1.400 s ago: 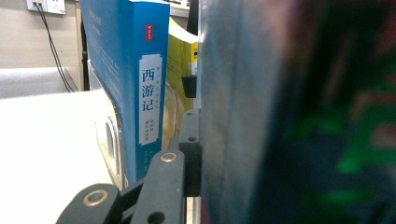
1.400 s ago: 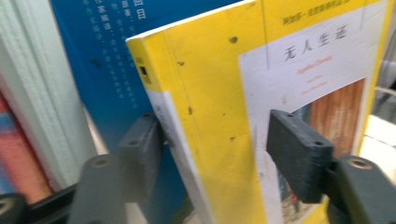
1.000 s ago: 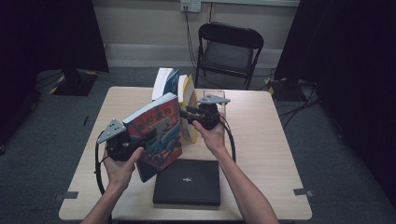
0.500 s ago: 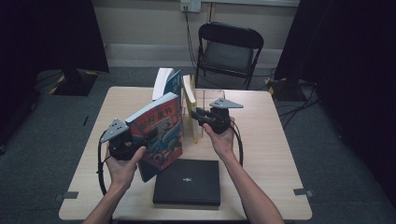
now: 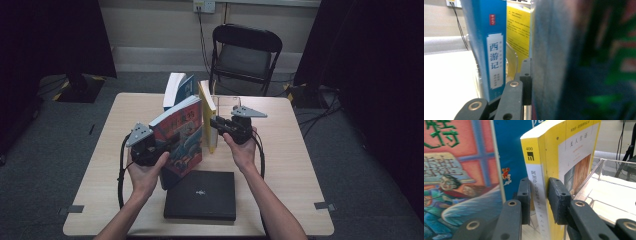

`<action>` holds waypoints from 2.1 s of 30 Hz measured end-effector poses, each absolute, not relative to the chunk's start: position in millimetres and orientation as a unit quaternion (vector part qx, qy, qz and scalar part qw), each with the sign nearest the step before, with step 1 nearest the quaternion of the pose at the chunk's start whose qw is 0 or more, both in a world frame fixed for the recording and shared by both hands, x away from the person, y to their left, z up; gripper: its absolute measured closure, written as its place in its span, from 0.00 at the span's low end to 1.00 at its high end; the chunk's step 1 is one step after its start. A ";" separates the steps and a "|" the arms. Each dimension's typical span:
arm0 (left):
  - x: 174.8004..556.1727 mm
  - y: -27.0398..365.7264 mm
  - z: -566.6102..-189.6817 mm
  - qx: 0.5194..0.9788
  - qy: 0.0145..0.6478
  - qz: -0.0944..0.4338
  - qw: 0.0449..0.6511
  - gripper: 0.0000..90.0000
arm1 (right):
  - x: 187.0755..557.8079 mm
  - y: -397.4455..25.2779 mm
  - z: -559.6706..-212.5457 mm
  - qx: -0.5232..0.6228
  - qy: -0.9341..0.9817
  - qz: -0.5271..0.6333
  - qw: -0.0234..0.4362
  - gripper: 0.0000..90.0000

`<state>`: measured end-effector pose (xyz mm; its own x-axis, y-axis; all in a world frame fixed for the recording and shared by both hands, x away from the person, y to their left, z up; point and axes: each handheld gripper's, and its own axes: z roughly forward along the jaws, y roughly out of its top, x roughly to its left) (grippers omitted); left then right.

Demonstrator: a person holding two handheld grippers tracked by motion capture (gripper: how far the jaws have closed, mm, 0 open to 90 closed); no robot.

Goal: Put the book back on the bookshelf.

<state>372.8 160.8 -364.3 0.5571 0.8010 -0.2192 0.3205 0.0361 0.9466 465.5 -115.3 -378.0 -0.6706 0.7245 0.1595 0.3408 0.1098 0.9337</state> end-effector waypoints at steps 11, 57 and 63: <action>388.2 143.1 -358.6 0.661 0.427 0.222 0.575 0.83 | 465.2 -110.0 -378.3 0.367 0.724 0.557 0.173 0.81; 434.5 99.9 -398.1 0.630 0.434 0.301 0.570 0.83 | 467.0 -117.2 -385.1 0.366 0.736 0.547 0.157 0.79; 431.0 102.5 -399.1 0.640 0.425 0.303 0.564 0.82 | 465.7 -115.3 -389.8 0.365 0.738 0.548 0.150 0.64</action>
<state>431.0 102.5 -399.1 0.4559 0.8853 -0.0918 0.2024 -0.0027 0.9793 465.7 -115.3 -389.8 -0.6894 0.7020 0.1788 0.3736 0.1331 0.9180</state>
